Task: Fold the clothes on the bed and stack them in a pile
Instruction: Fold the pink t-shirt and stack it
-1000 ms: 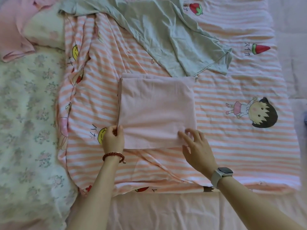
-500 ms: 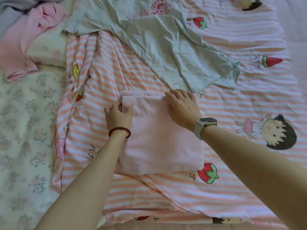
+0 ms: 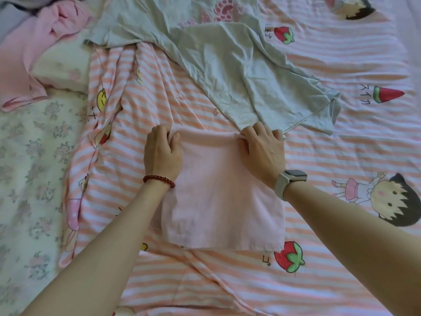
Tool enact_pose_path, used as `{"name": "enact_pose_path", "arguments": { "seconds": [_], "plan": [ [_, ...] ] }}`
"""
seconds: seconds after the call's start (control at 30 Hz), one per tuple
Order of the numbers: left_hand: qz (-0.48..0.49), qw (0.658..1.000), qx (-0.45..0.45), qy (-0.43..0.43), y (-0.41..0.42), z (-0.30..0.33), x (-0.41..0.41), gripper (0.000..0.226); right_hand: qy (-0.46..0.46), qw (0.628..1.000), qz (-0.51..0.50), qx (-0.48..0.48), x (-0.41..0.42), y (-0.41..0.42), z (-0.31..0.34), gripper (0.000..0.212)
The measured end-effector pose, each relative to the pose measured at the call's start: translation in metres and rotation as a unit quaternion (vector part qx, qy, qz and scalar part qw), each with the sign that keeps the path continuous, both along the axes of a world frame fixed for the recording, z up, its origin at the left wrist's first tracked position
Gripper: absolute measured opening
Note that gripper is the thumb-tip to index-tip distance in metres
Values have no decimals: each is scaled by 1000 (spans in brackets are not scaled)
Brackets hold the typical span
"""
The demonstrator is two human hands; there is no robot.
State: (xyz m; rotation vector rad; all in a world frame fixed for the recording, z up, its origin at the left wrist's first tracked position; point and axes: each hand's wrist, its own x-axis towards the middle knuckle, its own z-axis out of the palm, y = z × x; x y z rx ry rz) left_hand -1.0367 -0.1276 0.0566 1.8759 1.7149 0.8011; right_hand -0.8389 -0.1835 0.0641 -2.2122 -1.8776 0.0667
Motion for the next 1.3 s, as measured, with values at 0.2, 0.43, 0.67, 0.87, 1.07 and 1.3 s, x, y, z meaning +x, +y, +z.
{"name": "enact_pose_path", "arguments": {
  "seconds": [0.2, 0.43, 0.67, 0.87, 1.07, 1.3],
  "plan": [
    [-127, 989, 16, 67, 15, 4, -3, 20, 41, 999, -12, 7, 0, -6, -1, 18],
    [-111, 993, 7, 40, 30, 7, -1, 14, 40, 998, -43, 18, 1, -2, -5, 20],
    [31, 978, -200, -41, 12, -8, -12, 25, -10, 998, 52, -27, -26, -27, -12, 49],
    [35, 977, -202, 51, -56, -24, -26, 28, -18, 994, 78, -78, -48, -70, -35, 49],
    [84, 974, -182, 107, -64, -32, -16, 23, -52, 973, 35, -223, 17, -8, -50, 51],
    [64, 982, -101, 145, -68, -25, -21, 36, -33, 991, 57, -120, 18, -42, -32, 56]
  ]
}}
